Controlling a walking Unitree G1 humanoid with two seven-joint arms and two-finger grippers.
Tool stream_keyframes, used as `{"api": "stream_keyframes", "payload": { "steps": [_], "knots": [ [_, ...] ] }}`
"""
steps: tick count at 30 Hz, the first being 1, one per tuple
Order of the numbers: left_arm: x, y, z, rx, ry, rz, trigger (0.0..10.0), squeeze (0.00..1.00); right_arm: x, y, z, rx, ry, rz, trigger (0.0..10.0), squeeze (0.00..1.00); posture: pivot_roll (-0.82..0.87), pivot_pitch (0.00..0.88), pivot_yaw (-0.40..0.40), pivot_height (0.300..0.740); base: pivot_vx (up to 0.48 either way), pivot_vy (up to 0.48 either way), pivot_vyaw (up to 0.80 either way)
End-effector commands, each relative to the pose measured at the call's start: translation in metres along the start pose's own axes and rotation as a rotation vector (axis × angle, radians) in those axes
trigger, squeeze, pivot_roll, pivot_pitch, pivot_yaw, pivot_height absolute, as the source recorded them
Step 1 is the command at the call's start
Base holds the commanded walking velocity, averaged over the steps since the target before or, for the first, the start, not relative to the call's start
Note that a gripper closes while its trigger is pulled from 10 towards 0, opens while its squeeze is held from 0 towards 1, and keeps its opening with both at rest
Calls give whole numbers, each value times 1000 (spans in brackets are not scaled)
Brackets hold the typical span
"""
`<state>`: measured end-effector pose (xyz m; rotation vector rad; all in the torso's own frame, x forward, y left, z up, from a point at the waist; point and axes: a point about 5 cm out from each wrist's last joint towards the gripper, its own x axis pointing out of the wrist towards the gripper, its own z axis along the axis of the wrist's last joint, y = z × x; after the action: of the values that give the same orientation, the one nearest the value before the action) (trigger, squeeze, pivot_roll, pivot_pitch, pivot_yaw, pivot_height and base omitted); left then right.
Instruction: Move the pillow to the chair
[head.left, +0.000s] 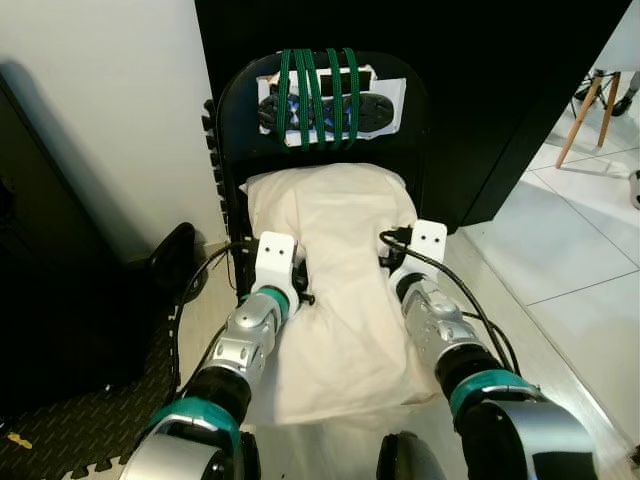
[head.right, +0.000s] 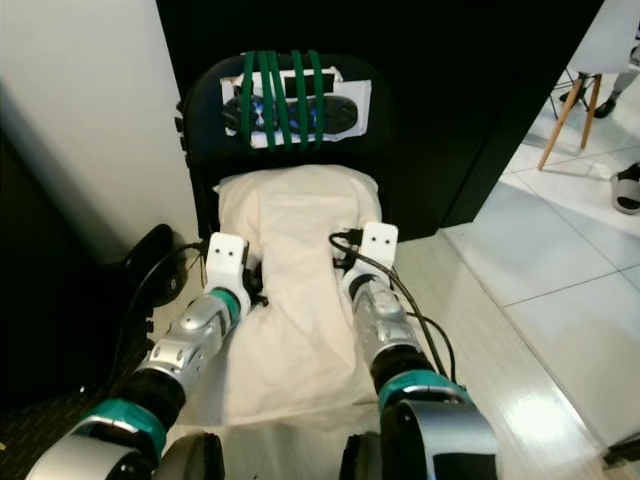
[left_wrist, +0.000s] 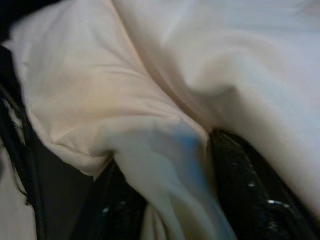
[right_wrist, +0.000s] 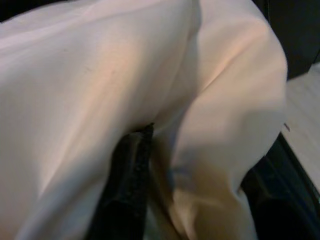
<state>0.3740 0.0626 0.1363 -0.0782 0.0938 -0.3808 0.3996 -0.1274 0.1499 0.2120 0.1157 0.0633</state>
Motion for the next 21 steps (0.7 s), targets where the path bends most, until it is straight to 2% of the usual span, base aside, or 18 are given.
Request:
{"api": "stream_keyframes", "payload": {
  "steps": [1, 2, 7, 8, 10, 11, 14, 17, 18, 19, 20, 21],
  "knots": [
    [-2, -12, -4, 11, 1, -94, 10000, 1000, -3, 8, -14, 23, 24, 45, 10000, 1000, 63, 105, 42, 611, 0, 0, 0],
    [-2, -12, -4, 11, 1, -94, 10000, 1000, -3, 8, -14, 23, 24, 45, 10000, 1000, 63, 105, 42, 611, 0, 0, 0],
    [-44, 22, -18, 3, -23, -163, 10000, 1000, -15, -13, -31, -3, -5, 65, 10000, 1000, 56, 76, 23, 611, 0, 0, 0],
    [-44, 22, -18, 3, -23, -163, 10000, 1000, -15, -13, -31, -3, -5, 65, 10000, 1000, 56, 76, 23, 611, 0, 0, 0],
    [-59, 33, -21, -16, -43, -144, 10000, 1000, -21, -19, -36, -24, -28, 83, 10000, 1000, 58, 69, 21, 611, 0, 0, 0],
    [-59, 33, -21, -16, -43, -144, 10000, 1000, -21, -19, -36, -24, -28, 83, 10000, 1000, 58, 69, 21, 611, 0, 0, 0],
    [-86, 45, -23, -12, -73, -124, 10000, 1000, -32, -30, -45, -8, -57, 87, 10000, 1000, 63, 54, 4, 611, 0, 0, 0],
    [-92, 47, -24, 0, -70, -113, 10000, 1000, -35, -33, -47, -6, -64, 84, 10000, 1000, 63, 54, 4, 611, 0, 0, 0],
    [-99, 47, -27, 16, -53, -111, 10000, 1000, -40, -37, -50, -9, -65, 75, 10000, 1000, 68, 54, -4, 611, 0, 0, 0],
    [-106, 47, -30, 14, -38, -111, 10000, 984, -44, -43, -54, -26, -57, 51, 10000, 1000, 68, 53, -7, 611, 0, 0, 0],
    [-114, 47, -31, 3, -28, -115, 10000, 769, -47, -47, -57, -41, -53, 30, 10000, 1000, 69, 54, -7, 611, 0, 0, 0],
    [-114, 47, -31, 3, -28, -115, 10000, 769, -47, -47, -57, -41, -53, 30, 10000, 1000, 69, 54, -7, 611, 0, 0, 0]
  ]
}}
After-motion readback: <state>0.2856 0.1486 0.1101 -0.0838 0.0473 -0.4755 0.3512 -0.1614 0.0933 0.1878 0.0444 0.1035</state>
